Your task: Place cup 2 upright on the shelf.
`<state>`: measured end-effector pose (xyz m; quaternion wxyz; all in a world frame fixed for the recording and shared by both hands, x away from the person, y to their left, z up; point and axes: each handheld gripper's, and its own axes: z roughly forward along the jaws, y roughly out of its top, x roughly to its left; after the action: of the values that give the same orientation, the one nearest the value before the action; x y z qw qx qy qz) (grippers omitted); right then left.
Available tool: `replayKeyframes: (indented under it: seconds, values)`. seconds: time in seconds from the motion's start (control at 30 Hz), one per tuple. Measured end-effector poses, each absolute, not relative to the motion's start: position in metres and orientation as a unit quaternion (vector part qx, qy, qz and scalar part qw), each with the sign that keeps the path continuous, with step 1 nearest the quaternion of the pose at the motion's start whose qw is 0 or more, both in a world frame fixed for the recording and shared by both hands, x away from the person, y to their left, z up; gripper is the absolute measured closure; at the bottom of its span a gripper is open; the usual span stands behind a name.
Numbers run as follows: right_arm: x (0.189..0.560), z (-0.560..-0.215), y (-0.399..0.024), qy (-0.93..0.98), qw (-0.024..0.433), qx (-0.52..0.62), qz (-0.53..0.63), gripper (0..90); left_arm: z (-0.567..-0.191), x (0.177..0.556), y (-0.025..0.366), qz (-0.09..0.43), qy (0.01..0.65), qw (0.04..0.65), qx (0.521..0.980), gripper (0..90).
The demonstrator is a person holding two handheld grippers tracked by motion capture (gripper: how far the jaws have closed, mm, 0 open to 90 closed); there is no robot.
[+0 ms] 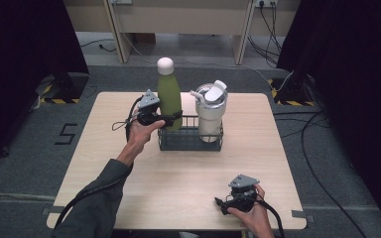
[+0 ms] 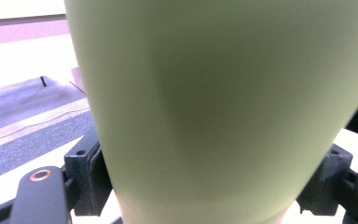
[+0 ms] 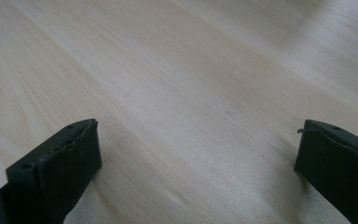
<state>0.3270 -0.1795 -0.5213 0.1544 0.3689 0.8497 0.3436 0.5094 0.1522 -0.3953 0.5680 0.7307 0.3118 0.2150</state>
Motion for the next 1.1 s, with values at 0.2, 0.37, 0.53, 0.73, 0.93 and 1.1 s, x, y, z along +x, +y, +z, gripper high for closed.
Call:
replayKeyframes:
  seconds: [0.2, 0.37, 0.53, 0.73, 0.93, 1.1]
  values:
    - [0.327, -0.521, -0.180, 0.850, 0.154, 0.369, 0.344, 0.4, -0.403, 0.514, 0.147, 0.211, 0.314, 0.565, 0.733, 20.6]
    - [0.327, -0.521, -0.179, 0.850, 0.154, 0.369, 0.344, 0.4, -0.409, 0.515, 0.143, 0.214, 0.314, 0.557, 0.739, 20.5]
    - [0.327, -0.521, -0.179, 0.850, 0.154, 0.369, 0.344, 0.4, -0.417, 0.515, 0.143, 0.207, 0.316, 0.561, 0.736, 20.6]
    - [0.327, -0.521, -0.179, 0.850, 0.154, 0.369, 0.344, 0.4, -0.427, 0.517, 0.143, 0.209, 0.319, 0.555, 0.739, 20.5]
    - [0.327, -0.521, -0.179, 0.850, 0.154, 0.368, 0.345, 0.4, -0.432, 0.518, 0.143, 0.210, 0.321, 0.553, 0.740, 20.5]
    - [0.327, -0.521, -0.179, 0.850, 0.154, 0.368, 0.345, 0.4, -0.438, 0.519, 0.143, 0.208, 0.323, 0.550, 0.741, 20.5]
